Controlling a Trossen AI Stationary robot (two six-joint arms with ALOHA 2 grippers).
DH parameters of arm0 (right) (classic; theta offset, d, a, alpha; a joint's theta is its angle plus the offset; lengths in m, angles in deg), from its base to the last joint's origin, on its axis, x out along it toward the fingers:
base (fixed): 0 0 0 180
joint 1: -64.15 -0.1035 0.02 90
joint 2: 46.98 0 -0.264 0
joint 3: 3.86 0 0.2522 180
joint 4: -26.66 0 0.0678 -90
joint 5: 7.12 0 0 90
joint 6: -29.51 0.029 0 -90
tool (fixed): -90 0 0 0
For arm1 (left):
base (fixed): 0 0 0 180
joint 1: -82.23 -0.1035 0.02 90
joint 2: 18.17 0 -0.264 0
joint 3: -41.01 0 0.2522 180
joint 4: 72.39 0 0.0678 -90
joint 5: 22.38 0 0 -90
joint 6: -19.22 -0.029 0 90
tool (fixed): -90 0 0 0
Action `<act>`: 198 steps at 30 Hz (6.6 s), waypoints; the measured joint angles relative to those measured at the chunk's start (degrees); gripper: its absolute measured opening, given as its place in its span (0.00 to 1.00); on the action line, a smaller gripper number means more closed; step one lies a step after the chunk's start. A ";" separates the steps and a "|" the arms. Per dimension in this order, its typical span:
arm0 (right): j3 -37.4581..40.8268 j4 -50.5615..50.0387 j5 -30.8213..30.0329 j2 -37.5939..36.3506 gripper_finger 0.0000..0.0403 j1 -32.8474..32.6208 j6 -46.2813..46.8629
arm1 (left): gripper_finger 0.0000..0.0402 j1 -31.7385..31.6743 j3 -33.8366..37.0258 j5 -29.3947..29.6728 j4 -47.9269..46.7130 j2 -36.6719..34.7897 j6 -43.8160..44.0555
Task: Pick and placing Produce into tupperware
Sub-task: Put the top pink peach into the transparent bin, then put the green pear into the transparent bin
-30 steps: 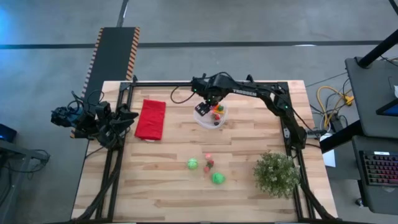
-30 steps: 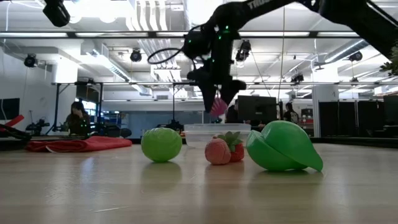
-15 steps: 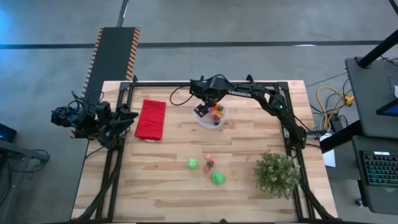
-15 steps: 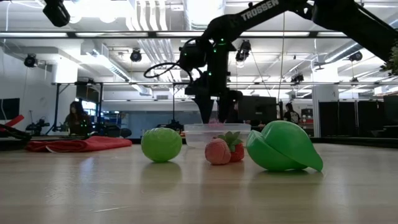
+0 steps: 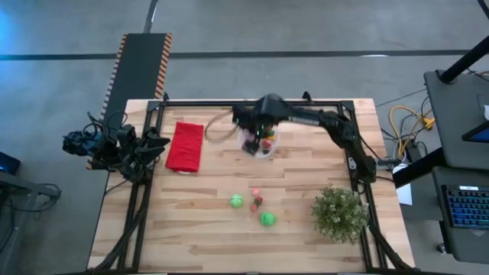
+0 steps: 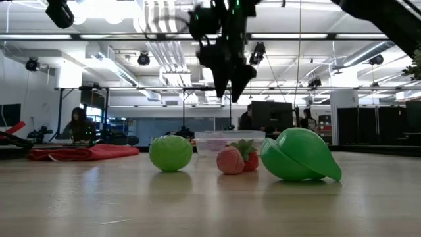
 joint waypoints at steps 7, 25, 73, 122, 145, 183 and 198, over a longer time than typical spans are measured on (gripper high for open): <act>3.30 1.51 1.98 0.00 0.82 -9.62 -3.58 | 0.48 0.00 0.00 0.00 -0.02 0.01 -0.25; 18.87 13.98 12.34 0.02 0.82 -15.17 25.08 | 0.48 0.02 0.00 -0.04 -0.22 0.00 0.29; 16.68 15.50 6.13 4.39 0.24 -19.29 28.45 | 0.48 0.02 0.00 -0.07 -0.18 0.00 1.89; 7.79 11.25 -4.21 3.10 0.57 5.49 9.93 | 0.48 0.02 -0.02 -0.04 -0.15 0.00 1.49; 11.71 -0.69 3.05 -0.42 0.60 -21.63 13.34 | 0.48 0.04 0.00 -2.73 -0.17 0.02 3.44; 25.18 12.29 -16.62 -3.21 0.81 -48.14 36.87 | 0.48 0.00 -0.02 -3.31 -4.08 6.27 9.78; 20.19 19.37 -9.13 -4.00 0.81 -44.36 30.81 | 0.48 0.00 -0.02 -1.86 -3.95 7.34 13.84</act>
